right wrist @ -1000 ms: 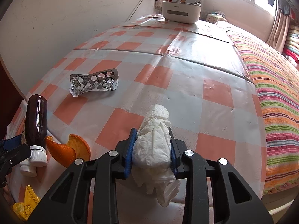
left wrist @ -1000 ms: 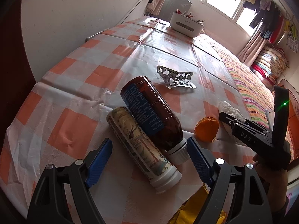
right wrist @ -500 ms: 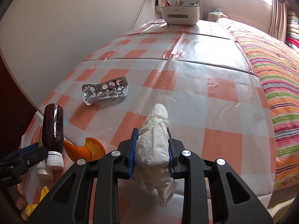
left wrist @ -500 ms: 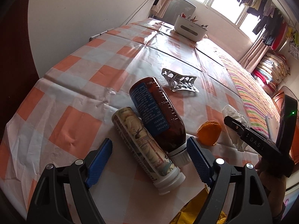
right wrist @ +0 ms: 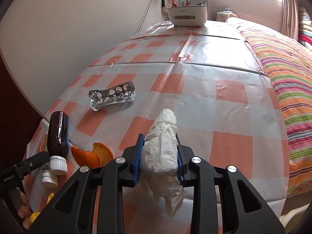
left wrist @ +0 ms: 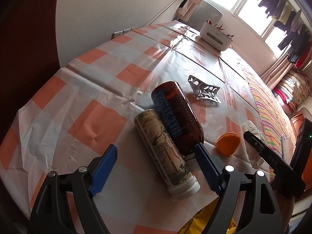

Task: Collect trash
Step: 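Grasp the crumpled white tissue with the right gripper and lift it, then grasp the beige cylindrical bottle with the left gripper while the right gripper holds the tissue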

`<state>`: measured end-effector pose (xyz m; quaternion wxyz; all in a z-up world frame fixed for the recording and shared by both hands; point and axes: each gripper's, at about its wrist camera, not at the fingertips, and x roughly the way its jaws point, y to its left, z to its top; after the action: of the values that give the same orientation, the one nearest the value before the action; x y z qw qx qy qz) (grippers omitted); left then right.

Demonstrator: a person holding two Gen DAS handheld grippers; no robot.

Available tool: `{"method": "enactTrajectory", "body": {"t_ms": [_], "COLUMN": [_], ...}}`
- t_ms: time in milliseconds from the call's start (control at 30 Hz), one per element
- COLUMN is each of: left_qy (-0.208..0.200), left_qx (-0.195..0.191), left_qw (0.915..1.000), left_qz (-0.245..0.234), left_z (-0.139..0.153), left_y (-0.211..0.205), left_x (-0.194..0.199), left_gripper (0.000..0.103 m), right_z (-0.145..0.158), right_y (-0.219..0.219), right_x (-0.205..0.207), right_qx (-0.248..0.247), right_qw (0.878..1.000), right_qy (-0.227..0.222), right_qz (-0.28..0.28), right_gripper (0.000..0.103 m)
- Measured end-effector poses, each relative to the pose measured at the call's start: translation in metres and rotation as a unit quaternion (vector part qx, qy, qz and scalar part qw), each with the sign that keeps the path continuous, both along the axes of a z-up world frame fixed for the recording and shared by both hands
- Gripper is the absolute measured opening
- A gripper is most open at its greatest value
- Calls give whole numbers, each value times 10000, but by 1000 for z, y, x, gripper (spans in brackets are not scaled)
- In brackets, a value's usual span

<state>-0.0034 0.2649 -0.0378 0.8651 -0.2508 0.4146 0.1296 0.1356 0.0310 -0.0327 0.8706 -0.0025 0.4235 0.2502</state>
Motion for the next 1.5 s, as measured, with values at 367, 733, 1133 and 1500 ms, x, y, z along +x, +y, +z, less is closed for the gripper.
{"method": "enactTrajectory", "body": {"t_ms": [367,733,1133,1500], "left_qy": [413,914,611,-188], "left_qx": [350,1335,1512,1221], "left_qw": [9985,9866,9854,9906], "left_qz": [125,-216,-484,-594], "left_z": [-2,-9,-5,28], "left_y": [-7,-30,-43,-51], "left_x": [6,43,50,49], "left_gripper": [79,79,29,28], "right_z": [-3,1,6,12], "right_y": [3,-1,-7,-8], "right_x": [0,0,-5,-11], "right_qx": [20,120,221,209], "right_qw": [10000,9999,9998,9997], "right_qy": [43,31,-1,-135], "right_qz": [45,23,32,26], "right_gripper": [29,29,29,29]}}
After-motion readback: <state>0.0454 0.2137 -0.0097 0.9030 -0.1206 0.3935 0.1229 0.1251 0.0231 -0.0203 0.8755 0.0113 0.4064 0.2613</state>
